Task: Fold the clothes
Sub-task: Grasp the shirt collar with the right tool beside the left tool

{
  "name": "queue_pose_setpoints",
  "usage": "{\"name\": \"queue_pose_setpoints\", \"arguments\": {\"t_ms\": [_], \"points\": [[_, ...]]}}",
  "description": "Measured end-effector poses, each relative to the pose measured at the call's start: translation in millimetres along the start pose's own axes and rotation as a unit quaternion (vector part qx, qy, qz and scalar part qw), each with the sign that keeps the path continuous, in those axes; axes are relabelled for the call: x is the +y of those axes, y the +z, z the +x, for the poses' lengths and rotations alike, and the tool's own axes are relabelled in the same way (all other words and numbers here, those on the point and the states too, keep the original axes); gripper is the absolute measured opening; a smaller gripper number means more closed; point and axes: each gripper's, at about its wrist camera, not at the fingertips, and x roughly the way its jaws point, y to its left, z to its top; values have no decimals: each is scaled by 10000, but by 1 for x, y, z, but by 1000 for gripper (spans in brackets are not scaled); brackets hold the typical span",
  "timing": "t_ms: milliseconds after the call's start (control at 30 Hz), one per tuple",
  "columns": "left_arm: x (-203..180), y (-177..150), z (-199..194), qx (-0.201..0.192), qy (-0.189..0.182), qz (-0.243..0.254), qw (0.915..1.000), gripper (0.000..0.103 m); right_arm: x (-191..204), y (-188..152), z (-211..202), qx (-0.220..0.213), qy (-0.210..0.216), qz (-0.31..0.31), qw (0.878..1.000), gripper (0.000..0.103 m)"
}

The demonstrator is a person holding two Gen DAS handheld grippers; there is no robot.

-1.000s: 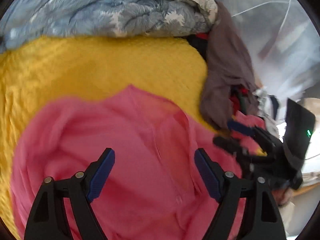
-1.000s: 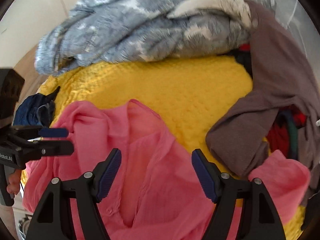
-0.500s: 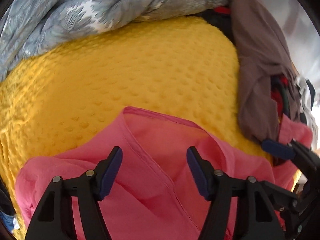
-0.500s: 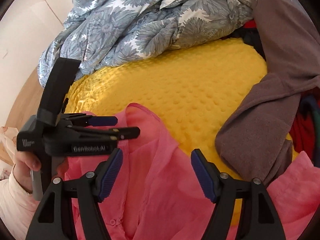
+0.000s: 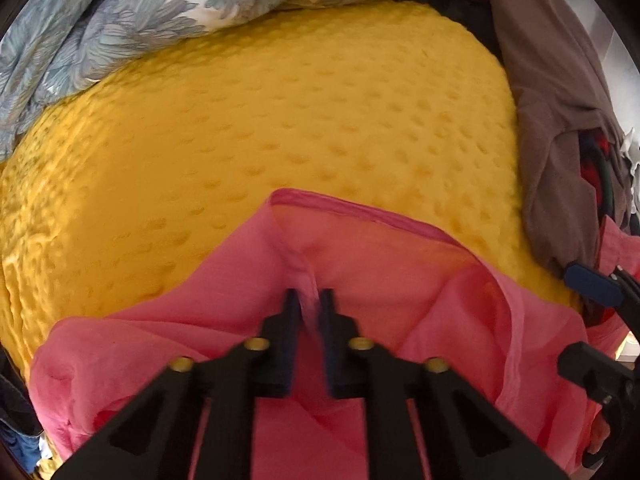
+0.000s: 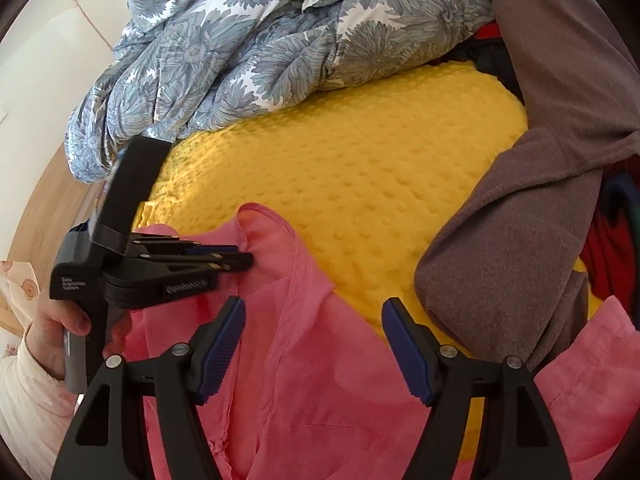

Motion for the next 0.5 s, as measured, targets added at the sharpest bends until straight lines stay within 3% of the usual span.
{"name": "queue_pose_setpoints", "arguments": {"t_ms": [267, 500], "points": [[28, -8, -32, -587, 59, -273, 9979, 2, 4, -1, 6, 78, -156, -50, 9998, 74], [35, -13, -44, -698, -8, -245, 9973, 2, 29, 2, 18, 99, -155, -381, 9991, 74]]}}
